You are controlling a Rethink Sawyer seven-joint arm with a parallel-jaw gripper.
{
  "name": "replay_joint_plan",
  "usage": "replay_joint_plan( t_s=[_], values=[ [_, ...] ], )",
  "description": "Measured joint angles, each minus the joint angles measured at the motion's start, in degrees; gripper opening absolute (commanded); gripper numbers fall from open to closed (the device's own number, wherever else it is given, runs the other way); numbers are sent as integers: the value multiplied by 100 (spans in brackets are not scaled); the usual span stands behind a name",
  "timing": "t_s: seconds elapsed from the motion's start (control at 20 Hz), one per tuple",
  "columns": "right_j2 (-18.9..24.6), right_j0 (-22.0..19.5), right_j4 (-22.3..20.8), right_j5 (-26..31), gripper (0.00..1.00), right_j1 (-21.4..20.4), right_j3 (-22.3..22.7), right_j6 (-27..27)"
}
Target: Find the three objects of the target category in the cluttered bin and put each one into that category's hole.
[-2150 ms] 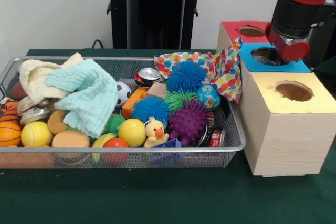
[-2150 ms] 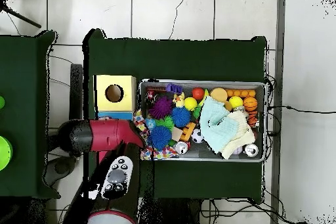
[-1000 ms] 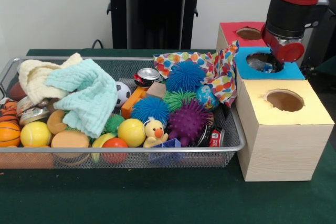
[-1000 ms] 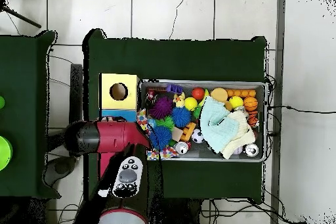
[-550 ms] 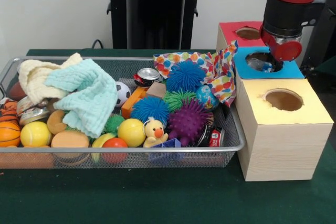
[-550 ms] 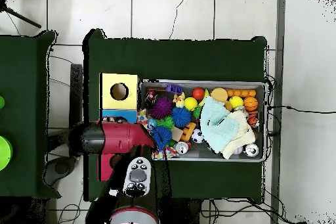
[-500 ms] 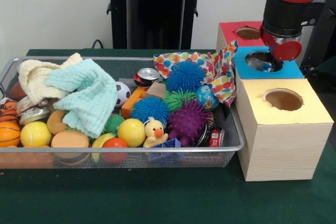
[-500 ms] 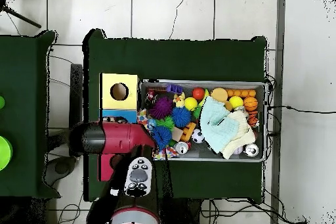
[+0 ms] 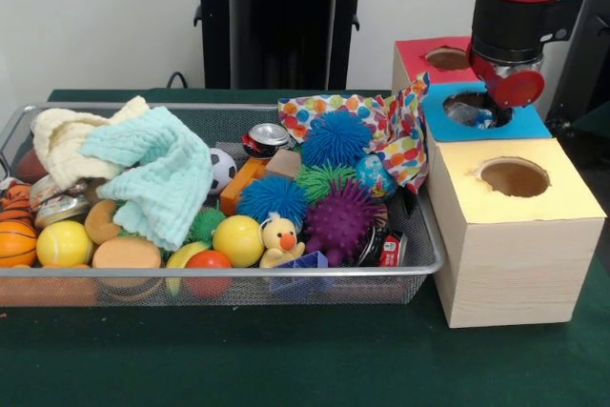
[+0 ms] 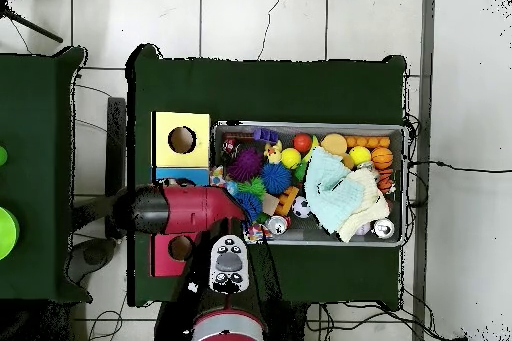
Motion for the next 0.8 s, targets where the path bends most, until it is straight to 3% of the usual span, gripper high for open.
replay_joint_plan(
  t_s=[0.8],
  values=[
    [210, -154, -416, 2, 0, -87, 20, 0]
  ],
)
